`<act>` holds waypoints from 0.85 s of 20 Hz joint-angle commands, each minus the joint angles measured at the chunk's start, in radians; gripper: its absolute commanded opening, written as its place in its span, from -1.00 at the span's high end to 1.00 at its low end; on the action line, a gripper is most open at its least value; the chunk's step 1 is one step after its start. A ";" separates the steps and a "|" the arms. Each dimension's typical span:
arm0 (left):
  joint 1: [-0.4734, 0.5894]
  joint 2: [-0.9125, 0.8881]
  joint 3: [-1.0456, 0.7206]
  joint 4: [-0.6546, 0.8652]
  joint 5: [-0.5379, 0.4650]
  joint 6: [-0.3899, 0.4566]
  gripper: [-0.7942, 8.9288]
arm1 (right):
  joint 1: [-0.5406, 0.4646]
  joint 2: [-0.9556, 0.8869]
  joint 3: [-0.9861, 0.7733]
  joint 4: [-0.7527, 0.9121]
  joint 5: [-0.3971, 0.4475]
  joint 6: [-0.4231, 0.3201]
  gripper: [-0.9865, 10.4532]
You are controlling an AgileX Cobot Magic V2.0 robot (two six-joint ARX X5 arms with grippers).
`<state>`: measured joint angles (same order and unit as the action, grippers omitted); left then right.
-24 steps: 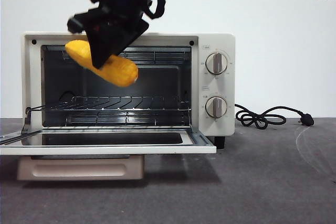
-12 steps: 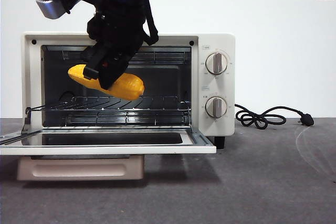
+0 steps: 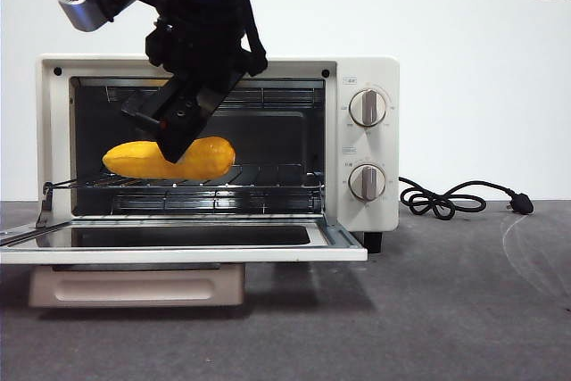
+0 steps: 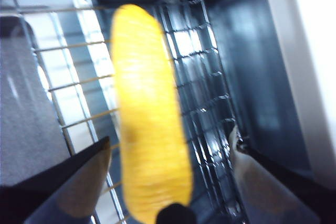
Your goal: Take the corn from the table,put the corn in the oven
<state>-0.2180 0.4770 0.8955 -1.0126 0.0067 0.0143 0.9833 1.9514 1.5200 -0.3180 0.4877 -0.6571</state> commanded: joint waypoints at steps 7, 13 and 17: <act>0.003 -0.002 -0.006 0.042 -0.006 0.041 0.85 | 0.112 -0.006 0.002 -0.032 0.145 0.086 0.17; 0.018 0.043 -0.006 0.109 -0.112 0.129 0.85 | 0.165 -0.099 0.002 -0.225 0.175 0.262 0.18; 0.063 0.145 -0.006 0.203 -0.067 0.148 0.85 | 0.206 -0.209 0.002 -0.438 0.167 0.362 0.66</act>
<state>-0.1547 0.6239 0.8955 -0.8127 -0.0593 0.1467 1.1854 1.7443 1.5204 -0.7635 0.6521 -0.3431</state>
